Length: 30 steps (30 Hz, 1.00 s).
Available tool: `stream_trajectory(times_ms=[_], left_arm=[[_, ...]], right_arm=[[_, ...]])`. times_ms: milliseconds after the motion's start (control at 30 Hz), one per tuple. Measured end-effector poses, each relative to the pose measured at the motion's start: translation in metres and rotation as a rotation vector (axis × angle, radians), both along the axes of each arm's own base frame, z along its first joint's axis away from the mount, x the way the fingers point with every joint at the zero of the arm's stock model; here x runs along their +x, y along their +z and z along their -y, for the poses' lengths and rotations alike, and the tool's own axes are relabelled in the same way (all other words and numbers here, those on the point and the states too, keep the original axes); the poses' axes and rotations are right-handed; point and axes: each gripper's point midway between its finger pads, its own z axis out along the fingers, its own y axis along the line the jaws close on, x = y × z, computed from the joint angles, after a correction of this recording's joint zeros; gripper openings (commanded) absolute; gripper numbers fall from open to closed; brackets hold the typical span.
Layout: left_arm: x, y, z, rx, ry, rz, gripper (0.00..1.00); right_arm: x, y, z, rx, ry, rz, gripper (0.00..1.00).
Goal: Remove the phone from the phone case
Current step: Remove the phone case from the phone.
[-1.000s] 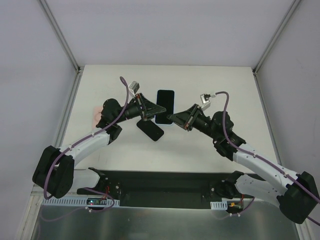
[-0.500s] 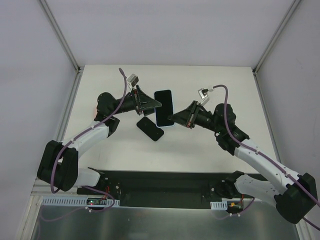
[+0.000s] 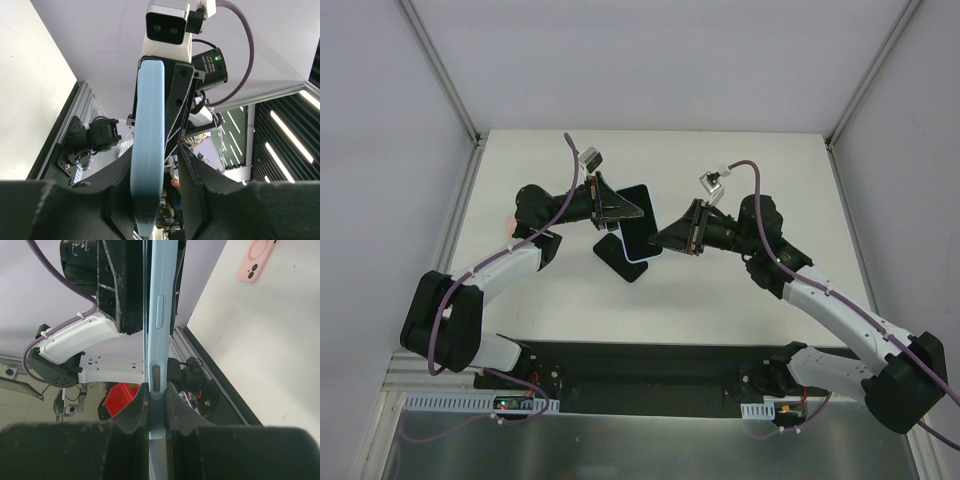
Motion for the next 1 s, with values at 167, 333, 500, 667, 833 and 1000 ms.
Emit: stream_trajectory(times_ms=[167,333,500,667,833,1000], left_arm=[[0.0,-0.001,-0.001,0.003,-0.003,-0.002,0.35],[0.0,-0.003,-0.002,0.003,-0.001,-0.009,0.4],[0.001,-0.006,-0.002,-0.001,0.011,-0.028,0.44],[0.0,-0.009,-0.002,0.0,0.012,-0.039,0.34],[0.001,-0.015,-0.003,0.004,0.018,-0.048,0.0],[0.002,-0.015,-0.003,-0.008,0.036,-0.044,0.0]], right_arm=[[0.002,-0.003,-0.001,-0.009,-0.001,-0.016,0.01],[0.004,-0.005,0.0,-0.012,-0.01,-0.032,0.01],[0.006,-0.008,0.002,-0.021,-0.024,-0.053,0.02],[0.007,-0.01,0.002,-0.024,-0.031,-0.064,0.02],[0.007,-0.003,0.002,-0.005,-0.031,-0.066,0.01],[0.007,-0.003,0.002,0.0,-0.035,-0.081,0.54]])
